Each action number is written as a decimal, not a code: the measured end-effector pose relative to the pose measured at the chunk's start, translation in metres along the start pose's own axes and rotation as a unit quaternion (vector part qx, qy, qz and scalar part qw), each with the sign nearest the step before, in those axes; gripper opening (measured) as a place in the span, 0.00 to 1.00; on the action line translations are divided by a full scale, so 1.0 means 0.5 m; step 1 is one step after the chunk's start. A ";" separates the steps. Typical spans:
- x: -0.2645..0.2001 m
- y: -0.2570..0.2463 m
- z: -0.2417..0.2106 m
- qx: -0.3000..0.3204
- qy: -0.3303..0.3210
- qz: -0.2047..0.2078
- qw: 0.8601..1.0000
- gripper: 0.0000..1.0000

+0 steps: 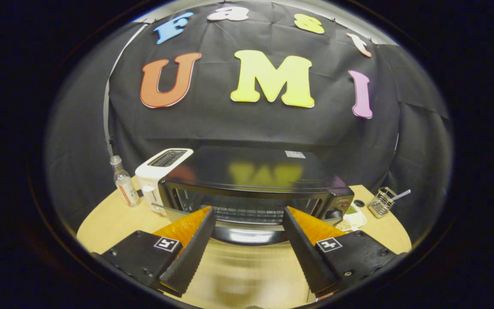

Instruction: Open the toaster oven, put the food inside, and close the toaster oven door.

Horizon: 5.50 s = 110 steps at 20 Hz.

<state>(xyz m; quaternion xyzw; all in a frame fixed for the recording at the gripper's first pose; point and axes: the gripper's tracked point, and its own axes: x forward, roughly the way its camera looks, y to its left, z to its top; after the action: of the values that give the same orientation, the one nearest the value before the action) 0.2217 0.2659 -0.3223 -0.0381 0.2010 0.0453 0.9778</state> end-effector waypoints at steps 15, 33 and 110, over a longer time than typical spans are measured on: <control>-0.105 0.009 -0.211 -0.020 0.081 0.023 0.996 1.00; -0.088 0.017 -0.359 -0.017 0.170 0.064 0.983 1.00; 0.199 -0.042 -0.085 0.594 0.008 0.104 0.798 0.17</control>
<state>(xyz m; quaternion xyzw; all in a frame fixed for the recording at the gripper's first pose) 0.2983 0.2483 -0.3995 0.5706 0.1992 0.0180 0.7965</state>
